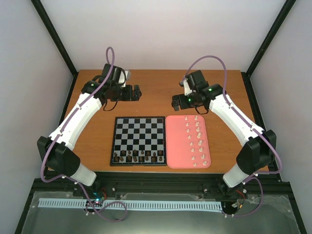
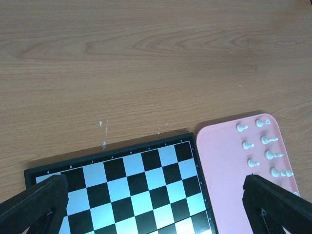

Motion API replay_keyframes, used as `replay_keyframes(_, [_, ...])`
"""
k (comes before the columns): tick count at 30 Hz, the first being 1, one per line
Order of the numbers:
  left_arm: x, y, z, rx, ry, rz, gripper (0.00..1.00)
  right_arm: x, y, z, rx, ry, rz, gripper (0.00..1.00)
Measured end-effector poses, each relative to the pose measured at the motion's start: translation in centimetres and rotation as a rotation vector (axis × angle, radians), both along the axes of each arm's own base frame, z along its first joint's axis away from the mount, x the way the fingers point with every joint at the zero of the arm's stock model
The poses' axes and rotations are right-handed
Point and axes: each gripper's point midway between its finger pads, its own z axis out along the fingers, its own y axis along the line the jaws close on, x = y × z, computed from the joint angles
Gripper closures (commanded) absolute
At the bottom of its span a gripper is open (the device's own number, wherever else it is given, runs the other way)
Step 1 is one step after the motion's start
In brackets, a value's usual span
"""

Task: Set up the chess pieces on the board
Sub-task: Pick up the chess piece from the storage box.

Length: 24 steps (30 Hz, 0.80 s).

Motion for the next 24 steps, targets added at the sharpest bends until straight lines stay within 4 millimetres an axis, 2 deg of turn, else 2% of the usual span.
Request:
replay_keyframes(15, [-0.2, 0.1, -0.1, 0.006, 0.001, -0.001, 0.00, -0.2, -0.5, -0.3, -0.033, -0.011, 0.015, 0.00])
replay_keyframes(19, [-0.8, 0.5, -0.6, 0.022, 0.014, -0.007, 0.00, 0.1, -0.8, -0.2, -0.057, -0.018, 0.012, 0.08])
replay_keyframes(24, [-2.0, 1.4, -1.7, 0.065, 0.035, -0.003, 0.00, 2.5, -0.4, 0.5, -0.085, -0.042, -0.013, 0.25])
